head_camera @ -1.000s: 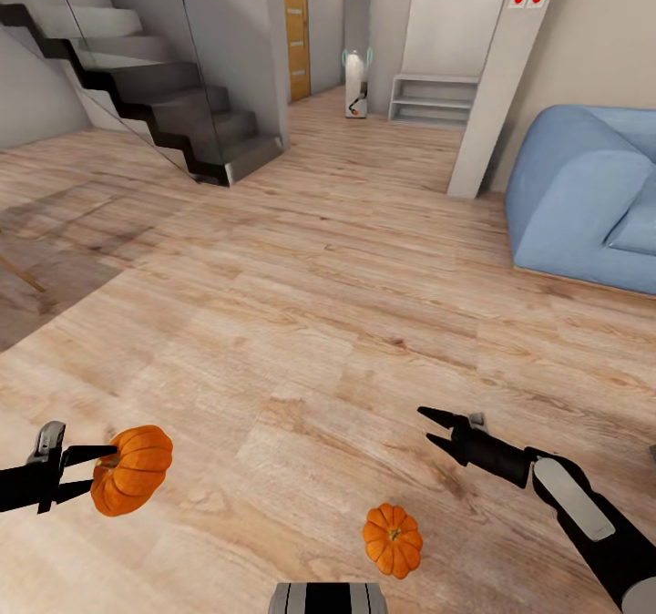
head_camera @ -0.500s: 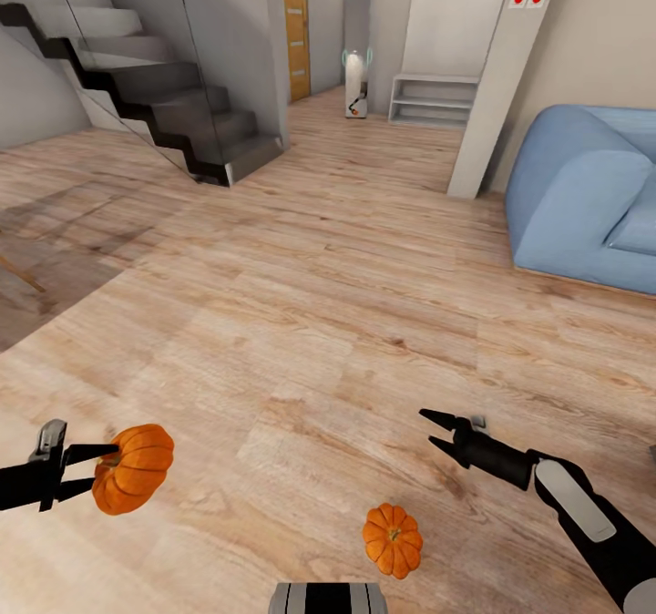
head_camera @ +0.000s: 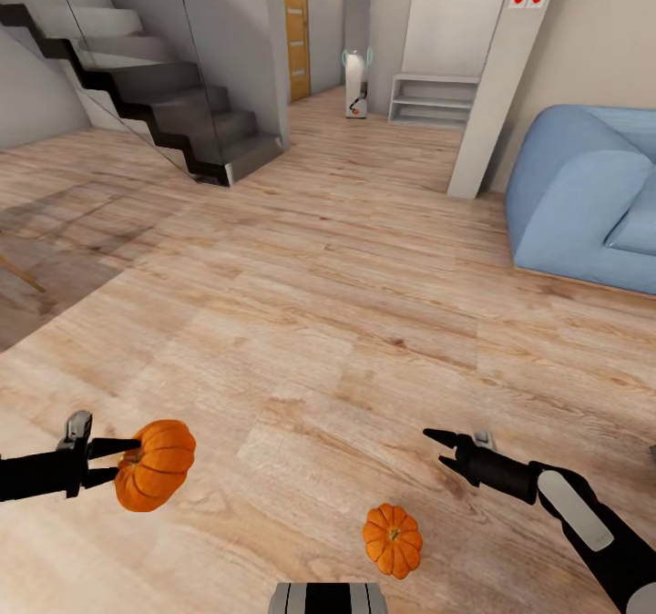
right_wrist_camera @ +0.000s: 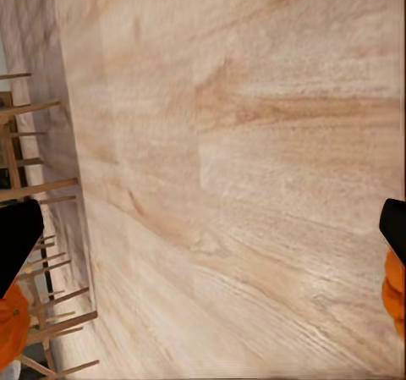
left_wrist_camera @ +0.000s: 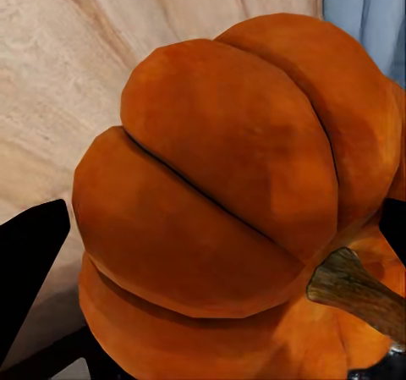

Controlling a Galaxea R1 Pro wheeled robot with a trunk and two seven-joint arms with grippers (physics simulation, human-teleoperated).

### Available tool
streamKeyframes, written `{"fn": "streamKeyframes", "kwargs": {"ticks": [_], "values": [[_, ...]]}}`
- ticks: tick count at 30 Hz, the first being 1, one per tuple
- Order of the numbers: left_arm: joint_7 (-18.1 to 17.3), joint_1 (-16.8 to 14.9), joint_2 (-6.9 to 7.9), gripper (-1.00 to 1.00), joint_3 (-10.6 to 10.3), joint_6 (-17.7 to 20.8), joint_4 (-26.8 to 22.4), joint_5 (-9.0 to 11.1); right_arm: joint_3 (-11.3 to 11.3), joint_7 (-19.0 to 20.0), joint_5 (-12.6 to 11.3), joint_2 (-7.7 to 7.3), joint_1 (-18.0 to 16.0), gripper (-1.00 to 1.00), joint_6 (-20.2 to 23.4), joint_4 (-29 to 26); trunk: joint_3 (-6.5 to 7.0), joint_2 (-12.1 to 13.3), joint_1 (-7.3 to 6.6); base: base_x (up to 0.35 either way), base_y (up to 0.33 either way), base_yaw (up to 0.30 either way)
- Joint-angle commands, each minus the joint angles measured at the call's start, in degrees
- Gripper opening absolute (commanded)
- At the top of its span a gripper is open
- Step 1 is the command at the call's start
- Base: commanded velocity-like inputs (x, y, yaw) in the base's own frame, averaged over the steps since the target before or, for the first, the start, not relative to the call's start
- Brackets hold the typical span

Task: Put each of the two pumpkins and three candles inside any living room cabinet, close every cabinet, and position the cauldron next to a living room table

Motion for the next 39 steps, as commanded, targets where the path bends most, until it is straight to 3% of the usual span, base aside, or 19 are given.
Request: {"fn": "streamKeyframes", "kwargs": {"ticks": [1, 5, 10, 23, 28, 31, 39], "values": [[-0.10, -0.14, 0.04, -1.00, -0.42, 0.05, -0.37, 0.20, 0.13, -0.22, -0.04, -0.04, -0.01, 1.00, 0.06, 0.07, -0.04, -0.02, -0.01, 0.000, 0.000, 0.000], [0.01, -0.14, -0.52, -1.00, -1.71, -0.12, -2.58, 0.24, 0.22, -4.75, 0.90, -0.02, 0.11, 1.00, -0.13, 1.33, -0.71, -0.06, 0.07, 0.000, 0.000, 0.000], [0.10, -0.14, -2.92, -1.00, -2.10, -0.15, -5.48, 0.13, 0.42, -9.26, 1.90, 0.13, 0.31, 1.00, -1.52, 2.04, -1.81, -0.13, 0.19, 0.000, 0.000, 0.000], [0.04, -0.14, -5.17, -1.00, -2.35, -0.16, -7.63, 0.14, 0.64, -18.41, 7.55, 0.64, 0.38, 1.00, -4.68, 2.74, -4.69, -0.30, 0.53, 0.000, 0.000, 0.000], [-0.14, -0.14, -5.28, -1.00, -2.35, -0.11, -9.25, 0.47, 0.81, -19.32, 8.04, 2.02, 0.38, 1.00, -5.99, 2.79, -5.80, -0.37, 0.66, 0.000, 0.000, 0.000], [-0.45, -0.14, -5.29, -1.00, -2.36, -0.07, -9.78, 0.72, 0.83, -19.38, 10.05, 2.61, 0.38, 1.00, -6.60, 3.11, -6.47, -0.41, 0.74, 0.000, 0.000, 0.000], [-0.74, -0.14, -5.24, -1.00, -2.23, 0.01, -9.74, 0.89, 0.77, -19.48, 10.88, 4.38, 0.38, 1.00, -9.32, 5.65, -8.24, -0.52, 0.94, 0.000, 0.000, 0.000]]}}
